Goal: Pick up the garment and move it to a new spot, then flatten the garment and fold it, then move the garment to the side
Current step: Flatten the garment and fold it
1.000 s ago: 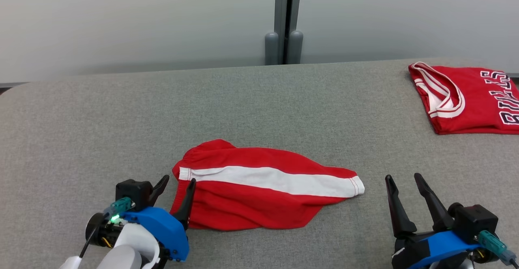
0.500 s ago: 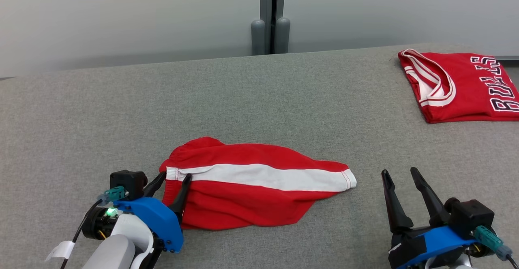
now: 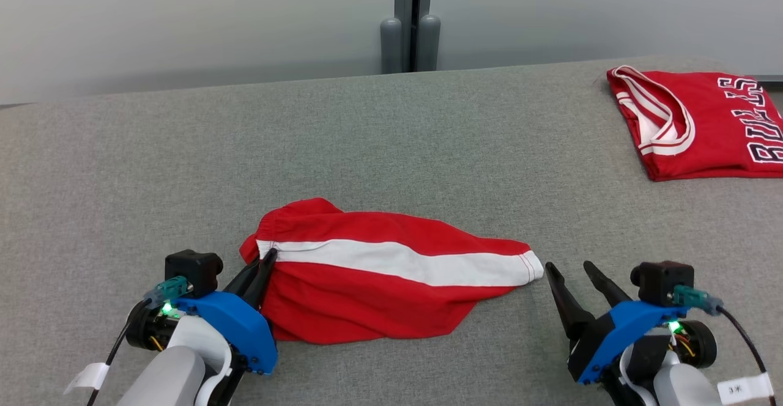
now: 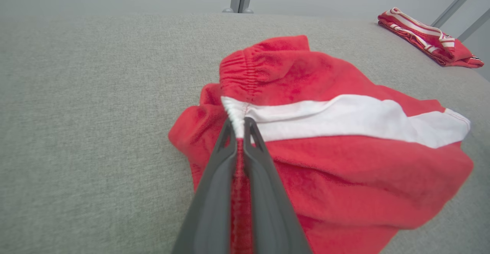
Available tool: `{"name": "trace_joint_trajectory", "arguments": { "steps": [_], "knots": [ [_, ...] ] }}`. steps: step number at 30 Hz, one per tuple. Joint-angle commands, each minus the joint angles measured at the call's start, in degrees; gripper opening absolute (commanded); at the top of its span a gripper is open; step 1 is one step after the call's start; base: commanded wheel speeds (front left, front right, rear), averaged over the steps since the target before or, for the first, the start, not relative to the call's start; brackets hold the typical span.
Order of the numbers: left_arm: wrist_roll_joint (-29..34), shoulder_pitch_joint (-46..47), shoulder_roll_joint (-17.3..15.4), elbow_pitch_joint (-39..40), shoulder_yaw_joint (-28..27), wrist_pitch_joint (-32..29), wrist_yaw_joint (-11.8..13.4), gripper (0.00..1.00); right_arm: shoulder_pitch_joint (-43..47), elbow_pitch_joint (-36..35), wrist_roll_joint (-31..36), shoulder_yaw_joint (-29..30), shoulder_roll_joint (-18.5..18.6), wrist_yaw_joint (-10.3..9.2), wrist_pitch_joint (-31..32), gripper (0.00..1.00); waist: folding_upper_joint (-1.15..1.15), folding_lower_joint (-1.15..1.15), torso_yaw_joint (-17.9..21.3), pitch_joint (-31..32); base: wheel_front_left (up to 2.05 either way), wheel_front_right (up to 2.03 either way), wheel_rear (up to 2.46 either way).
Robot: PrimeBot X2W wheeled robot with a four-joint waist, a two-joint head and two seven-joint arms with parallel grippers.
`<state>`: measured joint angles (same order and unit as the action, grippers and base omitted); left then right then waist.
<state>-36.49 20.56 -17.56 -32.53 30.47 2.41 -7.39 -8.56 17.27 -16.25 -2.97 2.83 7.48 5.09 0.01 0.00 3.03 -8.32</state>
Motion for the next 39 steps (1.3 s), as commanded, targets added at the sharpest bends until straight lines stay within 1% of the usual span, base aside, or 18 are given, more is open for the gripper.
{"name": "trace_joint_trajectory", "arguments": {
  "steps": [1, 4, 8, 15, 16, 17, 18, 19, 20, 23, 25, 30, 33, 35, 39],
  "knots": [
    [0.0, 0.8, -0.2, -0.1, 0.2, 0.6, -0.1, 0.00, -2.4, 1.6, -0.9, 0.8, 0.1, 0.03, 2.2, 1.00, -0.01, 0.00, -0.1, -0.3, 0.00, 0.00, 0.00],
    [0.1, 0.6, -0.2, -0.1, 0.8, 1.3, -0.1, 0.00, -5.4, 5.4, -3.1, 0.8, 0.1, 0.03, 6.7, 1.00, -0.01, 0.00, -0.5, -0.6, 0.00, 0.00, 0.00],
    [0.0, 1.0, 0.2, 0.0, 1.4, 1.6, -0.1, 0.00, -8.9, 9.9, -4.6, -0.2, 0.1, 0.03, 10.3, 1.00, -0.01, 0.00, -1.1, -1.1, 0.00, 0.00, 0.00],
    [-0.4, 2.0, 0.4, -0.3, 2.4, 1.8, -0.1, 0.00, -12.6, 15.2, -5.2, -2.7, 0.2, 0.03, 11.2, 1.00, -0.01, 0.00, -1.7, -1.9, 0.00, 0.00, 0.00],
    [-0.5, 2.1, 0.4, -0.4, 2.5, 1.9, -0.1, 0.00, -12.9, 15.8, -5.5, -3.2, 0.1, 0.03, 11.1, 0.93, -0.01, 0.00, -1.8, -2.0, 0.00, 0.00, 0.00],
    [-0.6, 2.1, 0.3, -0.4, 2.6, 2.0, -0.1, 0.00, -13.0, 16.1, -5.6, -3.7, 0.1, 0.03, 11.0, 0.81, -0.01, 0.00, -1.7, -2.1, 0.00, 0.00, 0.00],
    [-0.7, 2.2, 0.3, -0.5, 2.6, 2.2, -0.1, 0.00, -13.3, 16.5, -5.7, -4.0, 0.1, 0.03, 10.7, 0.59, -0.01, 0.00, -1.7, -2.1, 0.00, 0.00, 0.00],
    [-0.8, 2.1, 0.2, -0.5, 2.7, 2.3, -0.1, 0.00, -13.5, 16.6, -5.7, -4.4, 0.2, 0.03, 10.3, 0.06, -0.01, 0.00, -1.6, -2.1, 0.00, 0.00, 0.00],
    [-0.8, 2.1, 0.2, -0.5, 2.7, 2.4, -0.1, 0.00, -13.7, 16.8, -5.7, -4.8, 0.2, 0.03, 9.9, 0.00, -0.01, 0.00, -1.6, -2.2, 0.00, 0.00, 0.00],
    [-1.4, 2.1, 0.0, -0.3, 2.6, 3.3, -0.1, 0.00, -14.3, 16.9, -5.4, -5.9, 0.2, 0.03, 8.7, 0.00, -0.01, 0.00, -1.5, -2.1, 0.00, 0.00, 0.00],
    [-2.1, 2.3, 0.1, 0.5, 2.1, 4.6, -0.1, 0.00, -14.9, 15.7, -6.1, -6.0, 0.2, 0.03, 7.0, 0.00, -0.01, 0.00, -1.4, -1.9, 0.00, 0.00, 0.00],
    [-4.7, 2.4, 0.1, 4.9, 0.3, 9.0, -0.1, 0.00, -15.0, 10.0, -5.5, -4.3, 0.2, 0.03, 2.8, 0.00, -0.01, 0.00, -1.3, -0.8, 0.00, 0.00, 0.00],
    [-7.6, 2.3, -0.6, 9.9, -0.9, 10.3, -0.1, 0.00, -14.5, 3.6, -4.3, -2.3, 0.2, 0.03, 1.5, 0.00, -0.01, 0.00, -1.3, -0.1, 0.00, 0.00, 0.00],
    [-10.0, 2.2, -1.4, 13.8, -1.4, 10.4, -0.1, 0.00, -13.5, -1.5, -3.7, -1.1, 0.1, 0.03, 1.9, 0.00, -0.01, 0.00, -1.2, 0.3, 0.00, 0.00, 0.00],
    [-16.1, 2.9, -3.5, 22.4, -1.4, 7.3, -0.1, 0.00, -12.0, -12.4, -4.5, 0.4, 0.1, 0.03, 4.7, 0.00, -0.01, 0.00, -0.7, 0.9, 0.00, 0.00, 0.00]
  ]
}}
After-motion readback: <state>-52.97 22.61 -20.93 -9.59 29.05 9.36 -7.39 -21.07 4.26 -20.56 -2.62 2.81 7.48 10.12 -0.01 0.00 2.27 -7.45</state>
